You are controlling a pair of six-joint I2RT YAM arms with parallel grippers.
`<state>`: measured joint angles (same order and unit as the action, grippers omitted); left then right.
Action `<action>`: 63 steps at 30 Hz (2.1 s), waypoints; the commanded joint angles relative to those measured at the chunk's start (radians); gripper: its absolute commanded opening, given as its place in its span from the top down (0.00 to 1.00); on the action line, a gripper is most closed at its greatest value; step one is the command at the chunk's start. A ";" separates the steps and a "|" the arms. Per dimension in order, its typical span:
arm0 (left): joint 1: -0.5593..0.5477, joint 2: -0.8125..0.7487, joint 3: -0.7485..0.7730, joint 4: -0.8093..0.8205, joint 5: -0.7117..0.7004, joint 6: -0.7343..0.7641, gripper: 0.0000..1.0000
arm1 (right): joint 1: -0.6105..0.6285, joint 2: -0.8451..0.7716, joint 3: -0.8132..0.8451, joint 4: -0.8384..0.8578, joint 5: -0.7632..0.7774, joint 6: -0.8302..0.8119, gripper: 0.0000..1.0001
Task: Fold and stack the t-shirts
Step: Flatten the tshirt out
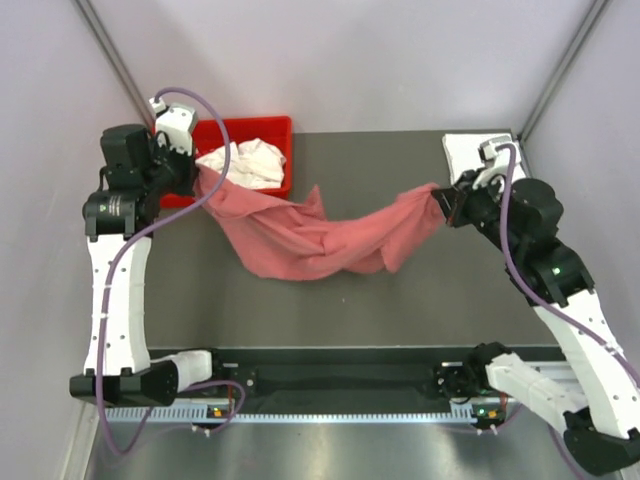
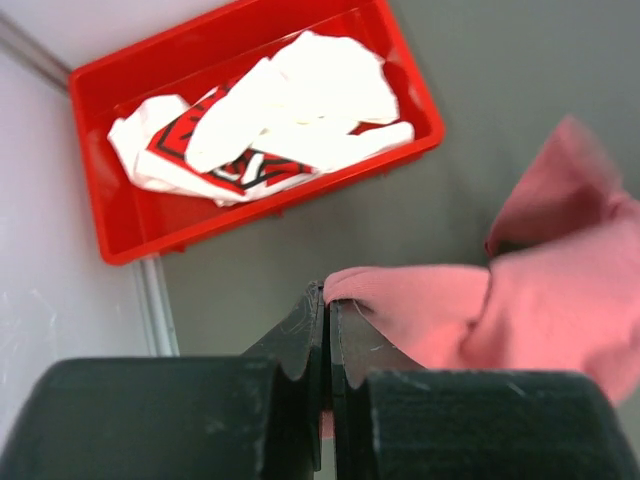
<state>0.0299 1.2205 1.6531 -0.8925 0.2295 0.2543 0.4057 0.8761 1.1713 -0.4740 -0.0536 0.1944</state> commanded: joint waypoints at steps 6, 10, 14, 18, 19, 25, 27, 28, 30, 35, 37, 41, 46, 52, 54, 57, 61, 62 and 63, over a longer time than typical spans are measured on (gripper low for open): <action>0.019 0.227 -0.090 0.280 -0.157 -0.065 1.00 | -0.137 0.153 -0.082 0.063 -0.107 0.010 1.00; 0.001 0.384 -0.067 0.438 -0.208 -0.093 1.00 | -0.165 0.308 -0.070 0.156 -0.124 0.022 1.00; -0.022 0.503 0.003 0.527 -0.335 -0.092 0.80 | -0.176 0.420 -0.061 0.242 -0.141 0.042 1.00; -0.074 0.496 0.021 0.475 -0.293 -0.066 0.53 | -0.191 0.491 -0.061 0.274 -0.141 0.062 1.00; -0.094 0.464 -0.021 0.495 -0.291 -0.028 0.48 | -0.192 0.501 -0.074 0.282 -0.137 0.065 1.00; -0.281 0.125 -0.476 0.495 -0.138 0.163 0.36 | -0.215 0.488 -0.133 0.307 -0.111 0.080 1.00; -0.301 0.033 -0.609 0.420 -0.115 0.192 0.38 | -0.219 0.474 -0.153 0.310 -0.107 0.079 1.00; -0.301 0.019 -0.640 0.384 -0.110 0.223 0.38 | -0.220 0.459 -0.163 0.310 -0.106 0.079 1.00; -0.308 -0.002 -0.732 0.304 -0.124 0.264 0.40 | -0.222 0.443 -0.191 0.308 -0.104 0.079 1.00; -0.335 -0.032 -0.895 0.320 -0.186 0.373 0.36 | -0.225 0.405 -0.228 0.305 -0.100 0.085 1.00; -0.338 -0.027 -0.926 0.354 -0.211 0.391 0.35 | -0.225 0.397 -0.234 0.301 -0.107 0.088 1.00; -0.338 -0.021 -0.963 0.391 -0.153 0.390 0.34 | -0.223 0.380 -0.248 0.293 -0.111 0.094 1.00; -0.338 0.060 -1.016 0.535 -0.286 0.356 0.41 | -0.228 0.356 -0.252 0.270 -0.098 0.083 1.00; -0.337 0.105 -1.014 0.553 -0.338 0.347 0.86 | -0.252 0.299 -0.249 0.236 -0.097 0.080 1.00; -0.335 0.090 -0.995 0.535 -0.361 0.327 1.00 | -0.258 0.282 -0.243 0.224 -0.097 0.077 1.00; -0.317 0.024 -0.890 0.444 -0.395 0.277 1.00 | -0.269 0.224 -0.199 0.180 -0.101 0.070 1.00; -0.253 -0.059 -0.609 0.264 -0.400 0.237 1.00 | -0.289 0.141 -0.026 0.095 -0.101 0.047 1.00; -0.239 -0.067 -0.542 0.230 -0.403 0.237 1.00 | -0.295 0.123 0.008 0.069 -0.098 0.043 1.00; -0.216 -0.072 -0.410 0.199 -0.409 0.235 1.00 | -0.298 0.103 0.039 0.058 -0.094 0.042 1.00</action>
<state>-0.2325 1.2377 0.9901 -0.6083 -0.1375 0.5247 0.1329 1.0870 1.0519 -0.4114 -0.1631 0.2600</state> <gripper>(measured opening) 0.026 0.011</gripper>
